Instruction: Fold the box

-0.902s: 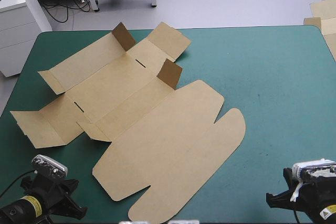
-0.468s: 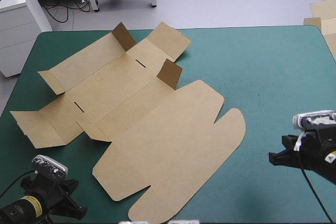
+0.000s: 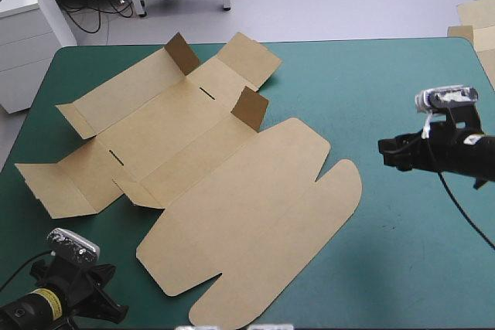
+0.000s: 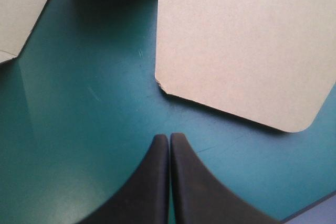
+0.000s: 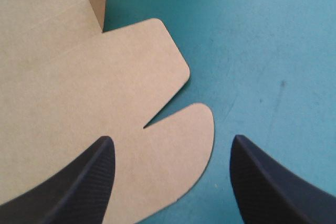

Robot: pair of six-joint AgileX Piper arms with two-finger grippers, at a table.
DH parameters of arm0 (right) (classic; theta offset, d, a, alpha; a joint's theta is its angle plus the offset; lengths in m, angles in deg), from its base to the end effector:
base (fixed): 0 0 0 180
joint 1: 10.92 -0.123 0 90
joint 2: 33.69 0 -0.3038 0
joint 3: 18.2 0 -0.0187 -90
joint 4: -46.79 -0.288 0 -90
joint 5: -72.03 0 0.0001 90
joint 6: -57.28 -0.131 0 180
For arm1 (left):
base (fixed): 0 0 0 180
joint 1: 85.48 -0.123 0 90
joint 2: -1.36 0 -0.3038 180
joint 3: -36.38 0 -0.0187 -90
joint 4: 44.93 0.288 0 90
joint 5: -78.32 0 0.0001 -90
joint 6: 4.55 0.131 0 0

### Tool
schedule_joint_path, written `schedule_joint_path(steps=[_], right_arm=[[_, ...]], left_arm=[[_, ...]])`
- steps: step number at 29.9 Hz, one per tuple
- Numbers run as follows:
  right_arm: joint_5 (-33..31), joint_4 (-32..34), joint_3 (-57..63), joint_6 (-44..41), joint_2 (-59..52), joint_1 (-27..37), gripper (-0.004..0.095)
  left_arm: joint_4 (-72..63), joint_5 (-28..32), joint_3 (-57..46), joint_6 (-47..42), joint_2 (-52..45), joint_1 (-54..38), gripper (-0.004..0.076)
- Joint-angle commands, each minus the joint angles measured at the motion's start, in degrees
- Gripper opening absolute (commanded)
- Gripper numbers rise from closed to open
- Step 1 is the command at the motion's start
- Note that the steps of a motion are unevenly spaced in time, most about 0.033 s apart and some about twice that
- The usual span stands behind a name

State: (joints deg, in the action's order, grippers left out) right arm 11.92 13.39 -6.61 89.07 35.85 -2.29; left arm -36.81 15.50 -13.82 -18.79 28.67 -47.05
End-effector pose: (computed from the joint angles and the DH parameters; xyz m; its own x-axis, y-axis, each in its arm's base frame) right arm 0.2610 0.0236 0.3868 -0.6528 -0.1099 -0.7496 -0.3559 0.9179 0.1753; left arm 0.0811 -0.0434 0.2432 -0.6918 0.3179 -0.6483 0.4346 0.9004 -0.0223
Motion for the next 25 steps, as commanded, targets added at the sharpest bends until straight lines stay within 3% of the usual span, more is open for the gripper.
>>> schedule_joint_path(steps=[1,7,25], right_arm=[[1.88,-5.12,-7.90,3.08,6.13,0.00,0.0595],[1.15,-7.60,-18.00,4.19,16.22,-1.81,0.0595],[1.48,-6.76,-43.11,4.43,41.30,-18.48,0.0594]], left_arm=[[0.68,2.53,1.49,-0.30,0.43,0.05,-0.0010],[0.68,2.53,1.49,-0.30,0.43,0.05,-0.0010],[0.68,2.53,1.49,-0.30,0.43,0.05,-0.0010]])
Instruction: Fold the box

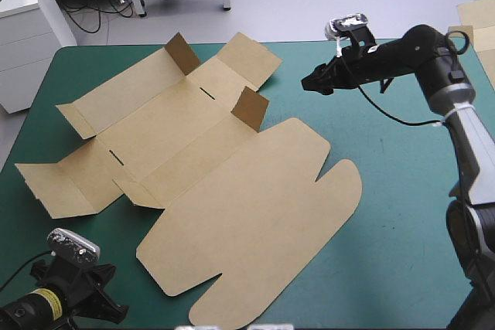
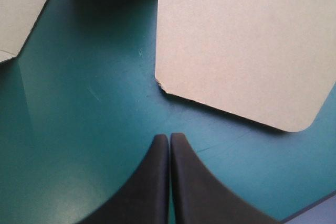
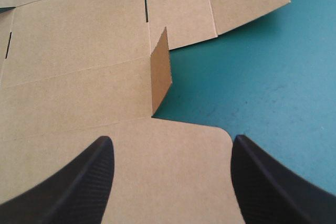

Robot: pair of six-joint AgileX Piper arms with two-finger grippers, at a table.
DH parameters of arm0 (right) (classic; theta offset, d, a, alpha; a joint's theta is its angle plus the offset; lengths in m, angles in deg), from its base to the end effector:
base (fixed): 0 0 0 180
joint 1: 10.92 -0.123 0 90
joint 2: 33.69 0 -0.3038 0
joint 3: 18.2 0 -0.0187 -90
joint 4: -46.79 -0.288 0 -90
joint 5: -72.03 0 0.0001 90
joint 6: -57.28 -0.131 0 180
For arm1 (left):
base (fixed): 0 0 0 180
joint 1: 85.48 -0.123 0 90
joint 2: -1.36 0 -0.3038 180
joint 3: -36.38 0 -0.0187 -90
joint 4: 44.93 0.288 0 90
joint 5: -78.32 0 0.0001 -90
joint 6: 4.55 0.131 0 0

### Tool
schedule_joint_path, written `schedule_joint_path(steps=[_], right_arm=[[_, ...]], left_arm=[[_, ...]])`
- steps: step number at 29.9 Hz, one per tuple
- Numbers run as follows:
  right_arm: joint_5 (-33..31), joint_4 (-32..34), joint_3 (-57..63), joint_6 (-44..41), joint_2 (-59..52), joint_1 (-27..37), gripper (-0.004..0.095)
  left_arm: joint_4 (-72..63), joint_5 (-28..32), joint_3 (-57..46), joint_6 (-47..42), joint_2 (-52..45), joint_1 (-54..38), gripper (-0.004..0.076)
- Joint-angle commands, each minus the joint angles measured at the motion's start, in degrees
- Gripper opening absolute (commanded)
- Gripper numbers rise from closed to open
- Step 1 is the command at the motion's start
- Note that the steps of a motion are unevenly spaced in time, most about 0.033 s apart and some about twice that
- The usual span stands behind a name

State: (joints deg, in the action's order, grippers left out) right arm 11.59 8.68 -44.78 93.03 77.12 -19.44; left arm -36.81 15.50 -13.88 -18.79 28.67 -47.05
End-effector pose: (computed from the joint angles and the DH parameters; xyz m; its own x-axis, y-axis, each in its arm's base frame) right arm 0.4503 0.1386 0.3718 -0.5959 -0.3043 -0.7432 -0.6483 0.7285 0.2216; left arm 0.0811 -0.0433 0.2428 -0.6923 0.3183 -0.6476 0.4346 0.9004 -0.0220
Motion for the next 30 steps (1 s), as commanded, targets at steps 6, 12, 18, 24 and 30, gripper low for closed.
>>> schedule_joint_path(steps=[6,12,18,24,30], right_arm=[[1.48,0.80,-13.23,-1.94,7.14,-3.94,0.0595],[1.34,0.60,-17.62,-2.50,12.11,-5.40,0.0595],[3.06,0.51,-17.74,3.94,14.98,-7.21,0.0595],[6.42,0.24,-17.63,5.03,16.41,-9.38,0.0595],[7.27,-0.06,-17.63,5.03,17.74,-10.20,0.0595]], left_arm=[[0.68,2.53,1.55,-0.30,0.43,0.05,-0.0010],[0.68,2.53,1.55,-0.30,0.43,0.05,-0.0010],[0.68,2.53,1.55,-0.30,0.43,0.05,-0.0010],[0.68,2.53,1.55,-0.30,0.43,0.05,-0.0010],[0.68,2.53,1.55,-0.30,0.43,0.05,-0.0010]])
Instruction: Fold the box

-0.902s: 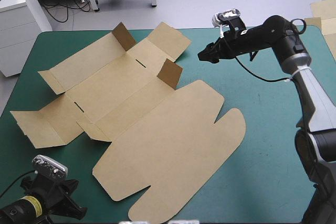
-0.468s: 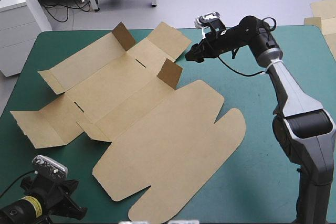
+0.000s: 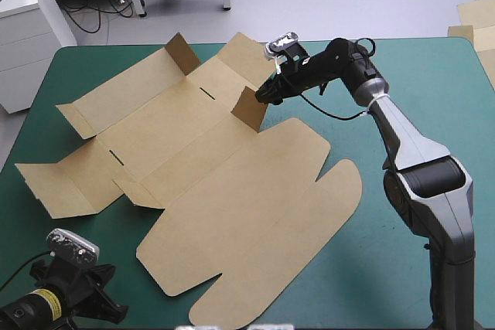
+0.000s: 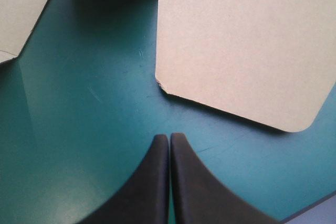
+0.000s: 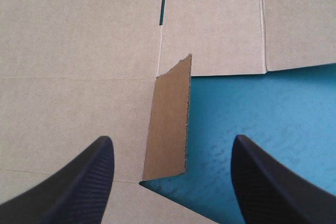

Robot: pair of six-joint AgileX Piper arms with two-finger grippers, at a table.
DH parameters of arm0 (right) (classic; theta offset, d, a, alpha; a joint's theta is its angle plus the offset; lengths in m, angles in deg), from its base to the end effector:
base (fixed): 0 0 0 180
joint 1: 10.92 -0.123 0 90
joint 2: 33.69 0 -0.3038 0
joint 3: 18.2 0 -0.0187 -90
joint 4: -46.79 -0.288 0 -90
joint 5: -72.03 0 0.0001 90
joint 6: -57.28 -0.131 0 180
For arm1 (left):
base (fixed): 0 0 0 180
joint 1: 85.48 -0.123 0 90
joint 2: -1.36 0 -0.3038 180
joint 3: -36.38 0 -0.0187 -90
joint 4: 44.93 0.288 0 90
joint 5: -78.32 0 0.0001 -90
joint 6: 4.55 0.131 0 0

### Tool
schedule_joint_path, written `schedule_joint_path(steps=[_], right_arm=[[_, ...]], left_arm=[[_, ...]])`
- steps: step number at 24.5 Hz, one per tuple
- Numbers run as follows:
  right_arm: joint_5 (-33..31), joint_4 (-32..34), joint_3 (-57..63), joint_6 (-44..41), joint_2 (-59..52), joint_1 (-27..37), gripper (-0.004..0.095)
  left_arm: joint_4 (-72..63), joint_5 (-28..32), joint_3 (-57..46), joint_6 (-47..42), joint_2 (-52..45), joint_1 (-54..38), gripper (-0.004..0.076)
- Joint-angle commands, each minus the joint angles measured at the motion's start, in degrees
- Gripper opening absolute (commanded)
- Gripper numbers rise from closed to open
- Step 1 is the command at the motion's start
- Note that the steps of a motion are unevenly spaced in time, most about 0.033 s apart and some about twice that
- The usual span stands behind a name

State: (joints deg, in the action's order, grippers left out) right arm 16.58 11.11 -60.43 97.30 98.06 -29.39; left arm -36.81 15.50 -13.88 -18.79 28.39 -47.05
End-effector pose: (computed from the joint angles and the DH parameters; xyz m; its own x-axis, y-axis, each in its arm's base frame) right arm 0.5160 0.2387 0.2837 -0.5072 -0.4531 -0.7331 -0.7680 0.6236 0.1460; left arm 0.0807 -0.0430 0.2432 -0.6899 0.3163 -0.6512 0.4346 0.9003 -0.0231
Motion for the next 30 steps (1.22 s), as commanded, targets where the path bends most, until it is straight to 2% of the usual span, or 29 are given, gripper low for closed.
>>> schedule_joint_path(steps=[1,3,10,14,19,27,30], right_arm=[[2.28,-3.02,-1.98,0.76,-2.97,-0.31,0.0595],[2.37,-5.06,-1.98,0.76,-2.48,-0.41,0.0595],[3.54,-6.00,-1.98,1.30,0.21,-0.68,0.0595],[7.40,-8.56,-1.98,2.30,2.01,-0.81,0.0594],[9.00,-12.23,-2.09,3.82,2.75,-0.81,0.0593],[7.42,-12.52,-2.09,4.47,5.49,-1.24,0.0578],[7.64,-12.39,-2.09,4.86,5.61,-1.63,0.0475]], left_arm=[[0.68,2.53,1.55,-0.30,0.71,0.05,-0.0010],[0.68,2.53,1.55,-0.30,0.71,0.05,-0.0010],[0.68,2.53,1.55,-0.30,0.71,0.05,-0.0010],[0.68,2.53,1.55,-0.30,0.71,0.05,-0.0010],[0.68,2.53,1.55,-0.30,0.71,0.05,-0.0010],[0.68,2.53,1.55,-0.30,0.71,0.05,-0.0010],[0.68,2.53,1.55,-0.30,0.71,0.05,-0.0010]])
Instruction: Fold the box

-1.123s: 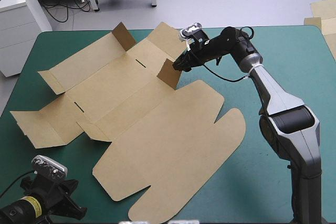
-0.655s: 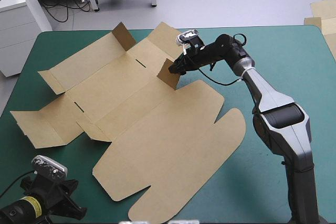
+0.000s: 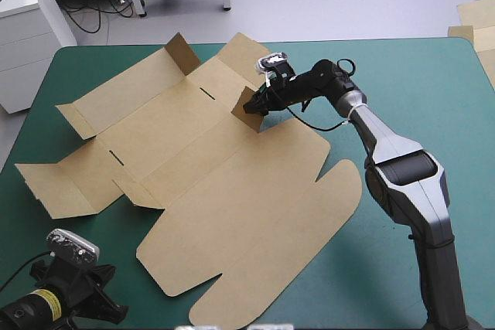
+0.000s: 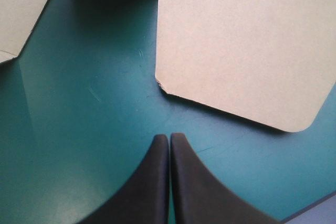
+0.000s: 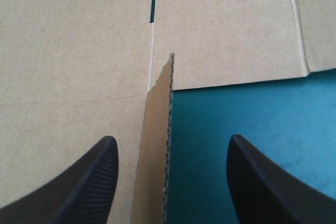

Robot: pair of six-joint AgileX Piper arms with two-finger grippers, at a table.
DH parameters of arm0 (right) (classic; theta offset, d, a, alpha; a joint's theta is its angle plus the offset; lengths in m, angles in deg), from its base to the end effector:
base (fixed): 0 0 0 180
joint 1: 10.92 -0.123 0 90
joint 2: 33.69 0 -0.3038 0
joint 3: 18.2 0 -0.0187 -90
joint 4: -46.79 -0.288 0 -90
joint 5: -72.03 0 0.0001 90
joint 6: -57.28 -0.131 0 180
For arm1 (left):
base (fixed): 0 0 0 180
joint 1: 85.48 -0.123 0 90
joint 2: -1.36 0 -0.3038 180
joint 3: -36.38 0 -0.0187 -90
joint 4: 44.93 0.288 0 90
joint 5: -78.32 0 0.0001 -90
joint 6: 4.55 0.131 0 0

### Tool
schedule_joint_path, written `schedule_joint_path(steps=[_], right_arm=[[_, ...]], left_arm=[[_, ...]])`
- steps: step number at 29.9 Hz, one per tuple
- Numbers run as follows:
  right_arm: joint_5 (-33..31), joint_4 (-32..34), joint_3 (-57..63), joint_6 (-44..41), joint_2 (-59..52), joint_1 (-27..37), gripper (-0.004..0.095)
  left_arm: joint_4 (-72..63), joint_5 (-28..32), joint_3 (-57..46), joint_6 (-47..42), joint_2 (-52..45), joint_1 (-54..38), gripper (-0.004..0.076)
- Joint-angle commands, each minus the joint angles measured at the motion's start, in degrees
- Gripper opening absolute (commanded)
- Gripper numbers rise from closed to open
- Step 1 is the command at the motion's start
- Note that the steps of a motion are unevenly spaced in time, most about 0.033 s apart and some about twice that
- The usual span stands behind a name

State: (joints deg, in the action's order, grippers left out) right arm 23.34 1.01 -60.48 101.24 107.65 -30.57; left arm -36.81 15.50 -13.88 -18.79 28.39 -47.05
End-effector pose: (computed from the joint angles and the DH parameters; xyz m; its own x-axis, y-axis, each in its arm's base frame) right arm 0.5405 0.2679 0.2045 -0.5775 -0.3587 -0.7334 -0.7351 0.6193 0.2760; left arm 0.0807 -0.0430 0.2432 -0.6899 0.3163 -0.6512 0.4346 0.9003 -0.0231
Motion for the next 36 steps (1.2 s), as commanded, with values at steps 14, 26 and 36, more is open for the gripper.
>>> schedule_joint_path(steps=[14,26,36], right_arm=[[0.87,-2.29,-2.04,1.99,-4.12,-0.76,-0.0019],[-9.12,-0.74,-16.89,5.11,-4.26,-0.76,-0.0020],[-17.93,3.16,-29.31,6.96,-4.26,-0.76,-0.0020]], left_arm=[[0.68,2.53,1.55,-0.30,0.71,0.05,-0.0010],[0.68,2.53,1.55,-0.30,0.71,0.05,-0.0010],[0.68,2.53,1.55,-0.30,0.71,0.05,-0.0010]])
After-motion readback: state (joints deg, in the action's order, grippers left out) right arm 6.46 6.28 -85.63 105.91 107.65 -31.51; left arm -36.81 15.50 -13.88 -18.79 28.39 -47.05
